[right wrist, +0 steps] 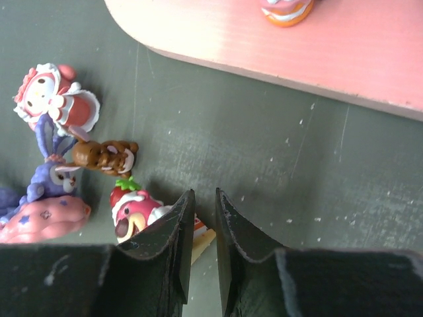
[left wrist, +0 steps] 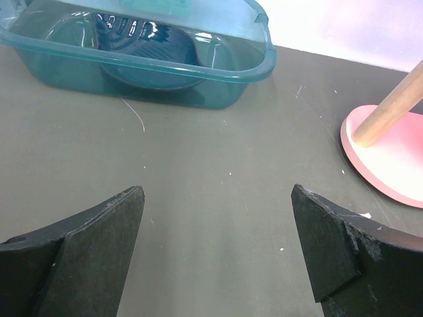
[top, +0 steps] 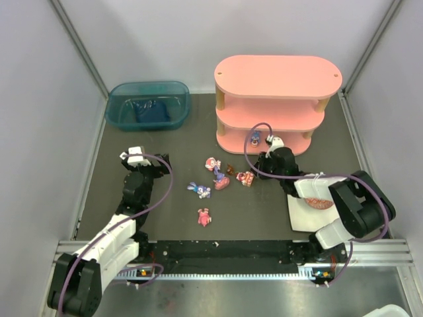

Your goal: Place and organize the plastic toys onto the shelf

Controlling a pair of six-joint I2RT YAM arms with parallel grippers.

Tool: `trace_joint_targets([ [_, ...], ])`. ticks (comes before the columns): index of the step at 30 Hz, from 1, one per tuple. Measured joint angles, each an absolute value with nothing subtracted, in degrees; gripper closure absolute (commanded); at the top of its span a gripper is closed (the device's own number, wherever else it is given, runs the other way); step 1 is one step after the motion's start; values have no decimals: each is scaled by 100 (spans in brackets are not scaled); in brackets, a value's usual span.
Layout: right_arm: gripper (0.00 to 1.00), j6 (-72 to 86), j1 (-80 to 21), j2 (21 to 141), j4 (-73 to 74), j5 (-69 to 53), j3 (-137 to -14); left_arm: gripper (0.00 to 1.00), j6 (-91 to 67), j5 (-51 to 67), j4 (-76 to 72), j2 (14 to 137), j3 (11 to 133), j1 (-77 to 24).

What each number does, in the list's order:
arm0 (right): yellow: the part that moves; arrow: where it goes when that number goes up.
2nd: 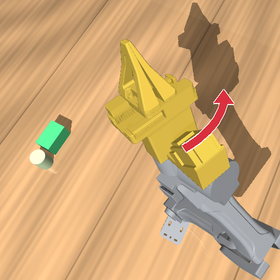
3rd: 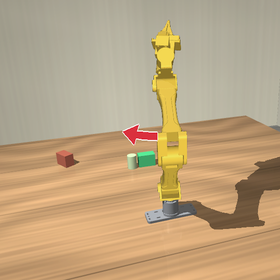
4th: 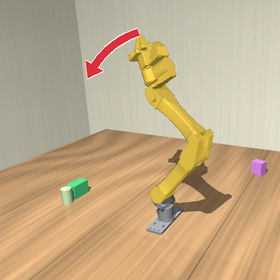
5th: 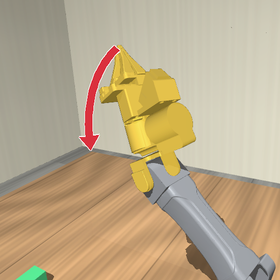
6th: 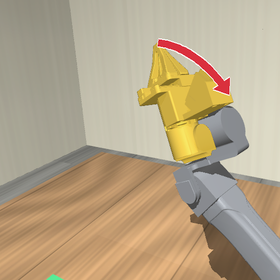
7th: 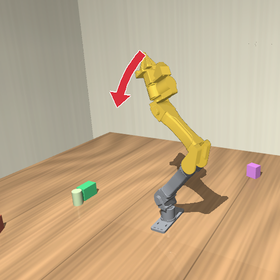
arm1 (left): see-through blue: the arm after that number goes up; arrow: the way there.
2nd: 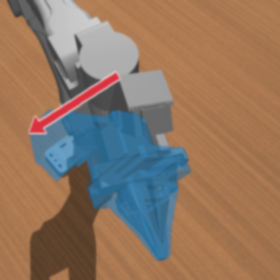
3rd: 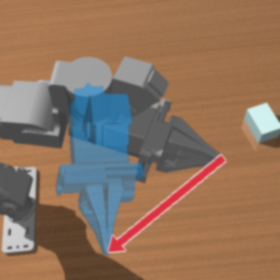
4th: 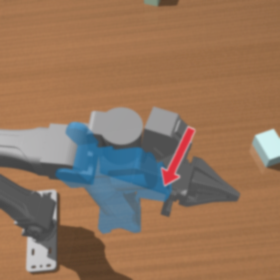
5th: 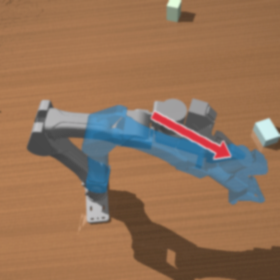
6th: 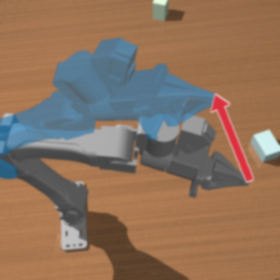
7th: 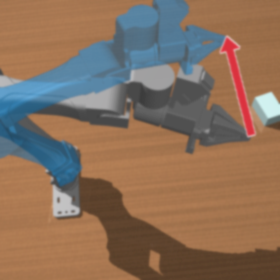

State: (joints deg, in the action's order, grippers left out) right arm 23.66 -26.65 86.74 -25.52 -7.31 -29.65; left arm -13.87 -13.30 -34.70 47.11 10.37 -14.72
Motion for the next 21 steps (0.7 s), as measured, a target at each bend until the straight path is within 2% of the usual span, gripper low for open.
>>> trace_joint_targets([
  [14, 80, 2558, -2867, 7542, -1551, -515, -2589, 1, -1387, -1332, -3470, 4711, 1037, -1472],
  [17, 72, 2576, -2902, 7238, -1256, -364, -2589, 1, -1387, -1332, -3470, 4711, 1037, -1472],
  [21, 46, 2567, -2912, 6799, -895, -132, -2593, 1, -1387, -1332, -3470, 4711, 1037, -1472],
])
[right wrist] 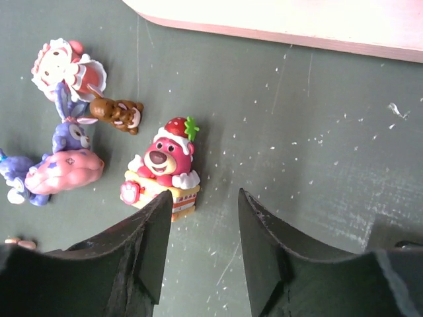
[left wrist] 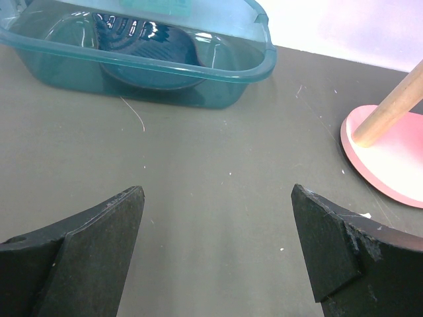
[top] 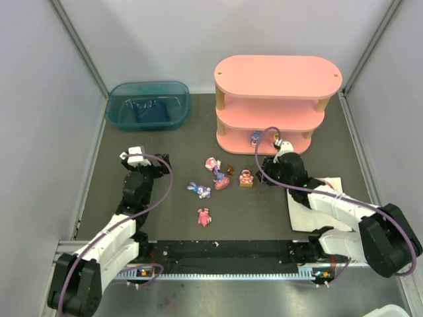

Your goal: Place and organize the plastic toys onto the shelf

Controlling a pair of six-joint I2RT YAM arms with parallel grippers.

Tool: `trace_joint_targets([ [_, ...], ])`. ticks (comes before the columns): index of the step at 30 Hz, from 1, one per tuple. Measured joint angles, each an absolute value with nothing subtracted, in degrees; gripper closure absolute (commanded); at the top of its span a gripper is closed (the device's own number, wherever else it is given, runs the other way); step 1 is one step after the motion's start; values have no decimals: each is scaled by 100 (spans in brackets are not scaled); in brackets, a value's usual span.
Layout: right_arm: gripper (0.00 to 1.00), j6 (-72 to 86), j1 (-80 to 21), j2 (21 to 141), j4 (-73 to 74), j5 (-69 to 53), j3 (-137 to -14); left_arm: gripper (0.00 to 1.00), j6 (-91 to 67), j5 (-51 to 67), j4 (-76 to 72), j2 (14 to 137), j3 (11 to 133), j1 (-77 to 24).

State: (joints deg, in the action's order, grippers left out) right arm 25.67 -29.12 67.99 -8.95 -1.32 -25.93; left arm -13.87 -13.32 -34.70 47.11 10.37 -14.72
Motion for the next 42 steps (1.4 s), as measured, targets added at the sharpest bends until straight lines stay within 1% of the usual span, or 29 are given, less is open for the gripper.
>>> trace_joint_targets([
  [4, 37, 2484, -2917, 6685, -440, -126, -2816, 1, -1387, -1332, -3470, 4711, 1037, -1472],
  [5, 32, 2471, -2928, 6694, -307, -128, -2919, 1, -1387, -1332, -3470, 4711, 1037, -1472],
  [8, 29, 2453, -3098, 6740, -51, -62, -3236, 1, -1389, -1332, -3470, 4711, 1037, -1472],
  [11, 28, 2447, -3424, 6899, 150, 78, -3542, 1, -1389, -1332, -3470, 4711, 1037, -1472],
  [15, 27, 2453, -3793, 7432, 469, 353, -4034, 1, -1389, -1334, -3470, 4711, 1037, -1472],
  [24, 26, 2567, -3874, 8342, 1061, 849, -4598, 1, -1398, -1334, -3470, 4711, 1037, -1472],
  [42, 22, 2571, -3874, 8600, 1216, 886, -4858, 1, -1411, -1337, -3470, 4713, 1037, -1472],
])
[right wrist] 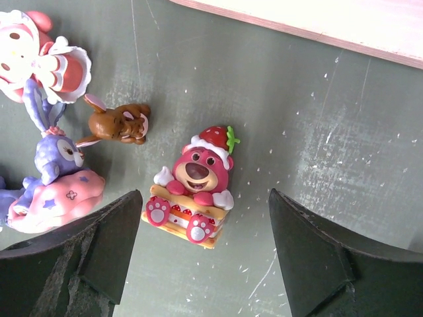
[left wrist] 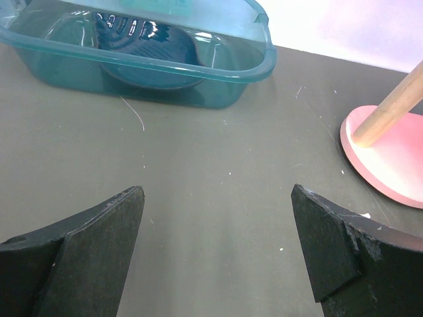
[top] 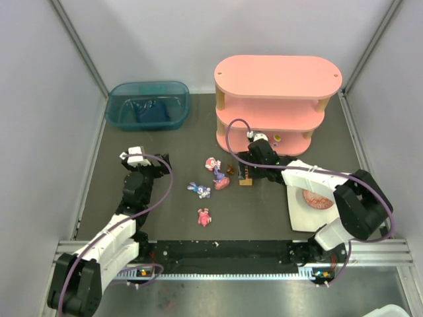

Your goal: Place and organize the plastic toys onto the shelf

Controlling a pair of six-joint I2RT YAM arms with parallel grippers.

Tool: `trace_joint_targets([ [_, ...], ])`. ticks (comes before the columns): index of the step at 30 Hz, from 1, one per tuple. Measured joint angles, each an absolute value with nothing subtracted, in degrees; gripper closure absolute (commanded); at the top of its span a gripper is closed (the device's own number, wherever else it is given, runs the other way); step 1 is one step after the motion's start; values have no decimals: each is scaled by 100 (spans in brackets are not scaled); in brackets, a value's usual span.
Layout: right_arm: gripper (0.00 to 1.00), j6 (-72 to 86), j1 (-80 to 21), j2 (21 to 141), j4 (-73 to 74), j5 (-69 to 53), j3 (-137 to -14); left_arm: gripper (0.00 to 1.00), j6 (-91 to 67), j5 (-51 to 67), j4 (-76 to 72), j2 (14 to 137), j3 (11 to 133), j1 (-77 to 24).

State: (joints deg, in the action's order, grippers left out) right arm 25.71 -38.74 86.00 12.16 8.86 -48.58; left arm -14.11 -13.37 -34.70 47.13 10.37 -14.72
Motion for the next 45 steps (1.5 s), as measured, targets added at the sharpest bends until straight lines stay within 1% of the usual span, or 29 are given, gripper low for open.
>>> trace_joint_targets([
  [7, 21, 2561, -3874, 8617, 1232, 709, -4877, 1, -1411, -1337, -3468, 4713, 1037, -1472],
  [12, 21, 2550, -3874, 8849, 1299, 602, -5057, 1, -1411, -1337, -3470, 4713, 1037, -1472],
  [17, 24, 2504, -3874, 9080, 1411, 558, -5210, 1, -1411, -1337, -3470, 4713, 1037, -1472],
  [18, 26, 2495, -3874, 9126, 1437, 556, -5242, 1, -1411, -1337, -3470, 4713, 1037, -1472],
  [19, 31, 2480, -3874, 9179, 1457, 550, -5275, 1, -1411, -1337, -3470, 4713, 1037, -1472],
  [21, 36, 2451, -3874, 9240, 1485, 550, -5306, 1, -1411, -1337, -3470, 4713, 1037, -1472],
  [22, 41, 2436, -3874, 9244, 1511, 548, -5306, 1, -1411, -1337, -3470, 4713, 1037, -1472],
  [27, 53, 2357, -3876, 9240, 1625, 548, -5306, 1, -1413, -1337, -3468, 4716, 1037, -1472],
  [28, 58, 2355, -3879, 9231, 1634, 550, -5306, 1, -1415, -1339, -3470, 4716, 1037, -1472],
  [33, 68, 2359, -3948, 9002, 1669, 574, -5116, 1, -1435, -1339, -3468, 4716, 1037, -1472],
  [35, 71, 2366, -4032, 8739, 1695, 600, -4880, 1, -1446, -1341, -3470, 4716, 1037, -1472],
  [41, 70, 2567, -4491, 7883, 1876, 692, -4261, 1, -1457, -1350, -3468, 4716, 1037, -1472],
  [42, 64, 2620, -4613, 7771, 1920, 762, -4195, 1, -1461, -1350, -3468, 4716, 1037, -1472],
  [45, 59, 2842, -5116, 7435, 2112, 1011, -4071, 1, -1470, -1354, -3468, 4716, 1037, -1472],
])
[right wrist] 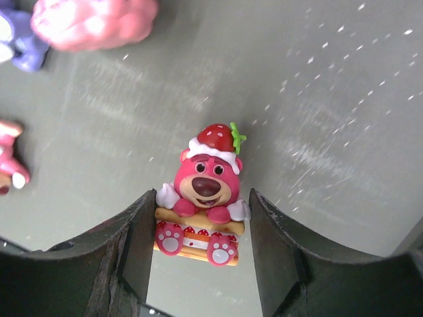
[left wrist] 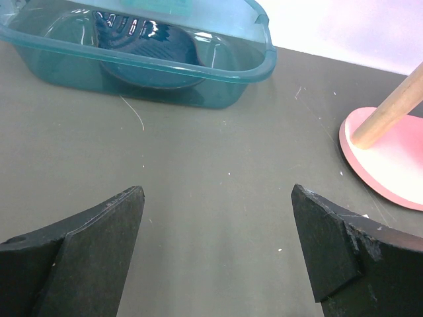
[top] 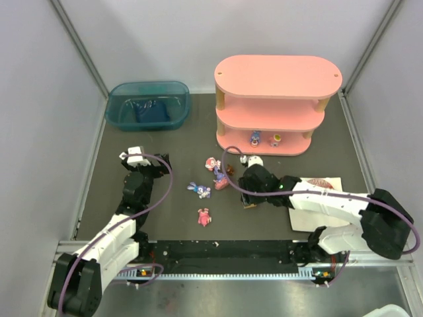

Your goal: Place and organize the plastic toys onto the shelf

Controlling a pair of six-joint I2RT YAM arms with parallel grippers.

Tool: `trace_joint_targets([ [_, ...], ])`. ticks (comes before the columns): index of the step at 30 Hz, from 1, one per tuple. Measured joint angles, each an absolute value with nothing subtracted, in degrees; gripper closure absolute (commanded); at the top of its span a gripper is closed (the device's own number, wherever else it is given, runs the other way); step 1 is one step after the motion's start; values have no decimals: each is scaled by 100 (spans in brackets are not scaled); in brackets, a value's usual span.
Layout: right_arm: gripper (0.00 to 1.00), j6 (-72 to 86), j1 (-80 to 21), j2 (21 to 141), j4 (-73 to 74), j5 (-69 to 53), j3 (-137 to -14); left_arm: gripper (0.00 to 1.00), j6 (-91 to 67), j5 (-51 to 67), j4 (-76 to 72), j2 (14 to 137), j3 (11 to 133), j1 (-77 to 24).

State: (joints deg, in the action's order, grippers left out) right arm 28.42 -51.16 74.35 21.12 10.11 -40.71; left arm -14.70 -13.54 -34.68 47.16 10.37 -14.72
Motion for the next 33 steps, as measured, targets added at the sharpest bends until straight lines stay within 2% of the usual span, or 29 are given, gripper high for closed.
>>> trace_joint_targets([
  [5, 56, 3343, -6082, 7035, 2368, 1728, -3835, 1, -1470, -1354, -3468, 4713, 1037, -1472],
  [8, 43, 3669, -6381, 6928, 2427, 1949, -3614, 1, -1472, -1354, -3468, 4713, 1037, -1472],
  [9, 35, 3760, -6399, 6923, 2453, 1970, -3540, 1, -1472, -1354, -3468, 4713, 1037, -1472],
  [12, 23, 3970, -6401, 6923, 2593, 1959, -3371, 1, -1474, -1352, -3468, 4713, 1037, -1472],
  [15, 17, 4045, -6401, 6923, 2637, 1839, -3341, 1, -1474, -1352, -3468, 4713, 1037, -1472],
  [22, 13, 3999, -6401, 7109, 2810, 1483, -3472, 1, -1485, -1354, -3465, 4703, 1037, -1472],
  [33, 12, 3756, -6311, 7651, 3378, 1194, -4410, 1, -1490, -1363, -3463, 4659, 1037, -1472],
])
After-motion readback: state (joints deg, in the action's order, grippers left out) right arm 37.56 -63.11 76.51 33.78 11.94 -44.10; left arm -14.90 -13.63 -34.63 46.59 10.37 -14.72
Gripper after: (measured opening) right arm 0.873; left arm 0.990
